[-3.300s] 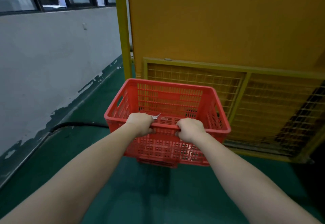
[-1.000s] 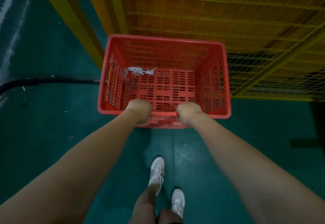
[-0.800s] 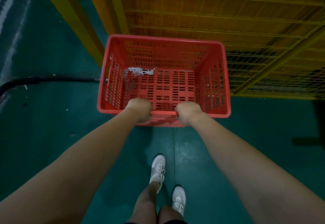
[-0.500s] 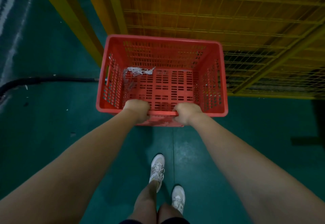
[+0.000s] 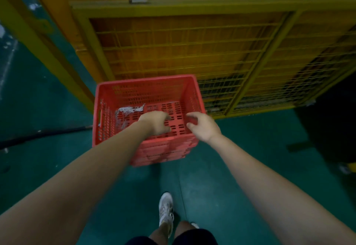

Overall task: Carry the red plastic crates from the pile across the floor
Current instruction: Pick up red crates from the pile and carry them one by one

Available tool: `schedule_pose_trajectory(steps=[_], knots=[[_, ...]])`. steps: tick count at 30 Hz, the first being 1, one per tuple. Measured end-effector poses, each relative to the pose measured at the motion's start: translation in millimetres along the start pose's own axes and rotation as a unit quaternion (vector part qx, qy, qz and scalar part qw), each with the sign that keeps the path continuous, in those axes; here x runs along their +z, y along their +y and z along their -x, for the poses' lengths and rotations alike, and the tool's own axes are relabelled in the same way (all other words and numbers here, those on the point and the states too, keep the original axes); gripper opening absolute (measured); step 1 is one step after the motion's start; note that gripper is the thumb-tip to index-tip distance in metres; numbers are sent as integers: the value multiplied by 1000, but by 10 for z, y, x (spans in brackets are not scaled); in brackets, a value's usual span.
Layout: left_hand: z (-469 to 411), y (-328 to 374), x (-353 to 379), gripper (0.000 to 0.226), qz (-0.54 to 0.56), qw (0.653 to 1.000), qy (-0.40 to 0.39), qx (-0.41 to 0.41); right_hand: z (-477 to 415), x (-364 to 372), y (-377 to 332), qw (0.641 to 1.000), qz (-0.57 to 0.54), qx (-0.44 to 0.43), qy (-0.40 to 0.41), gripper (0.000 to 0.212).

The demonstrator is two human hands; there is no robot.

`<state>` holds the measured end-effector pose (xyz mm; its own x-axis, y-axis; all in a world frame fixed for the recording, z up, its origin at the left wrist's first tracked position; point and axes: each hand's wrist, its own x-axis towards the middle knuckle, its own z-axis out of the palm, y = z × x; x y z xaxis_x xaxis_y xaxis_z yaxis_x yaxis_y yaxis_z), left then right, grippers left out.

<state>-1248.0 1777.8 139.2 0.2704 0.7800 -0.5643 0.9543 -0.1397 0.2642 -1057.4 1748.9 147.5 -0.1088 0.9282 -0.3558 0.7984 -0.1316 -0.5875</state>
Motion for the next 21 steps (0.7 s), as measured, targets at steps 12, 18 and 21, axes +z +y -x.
schedule_pose_trajectory(steps=[12, 18, 21], knots=[[121, 1947, -480, 56, -66, 967, 100, 223, 1218, -1259, 865, 964, -94, 103, 224, 38], [363, 3267, -329, 59, -102, 934, 65, 337, 2183, -1694, 1602, 927, -111, 201, 297, 46], [544, 3929, -120, 60, -114, 915, 54, 382, 2765, -1865, 2012, 902, -122, 245, 335, 48]])
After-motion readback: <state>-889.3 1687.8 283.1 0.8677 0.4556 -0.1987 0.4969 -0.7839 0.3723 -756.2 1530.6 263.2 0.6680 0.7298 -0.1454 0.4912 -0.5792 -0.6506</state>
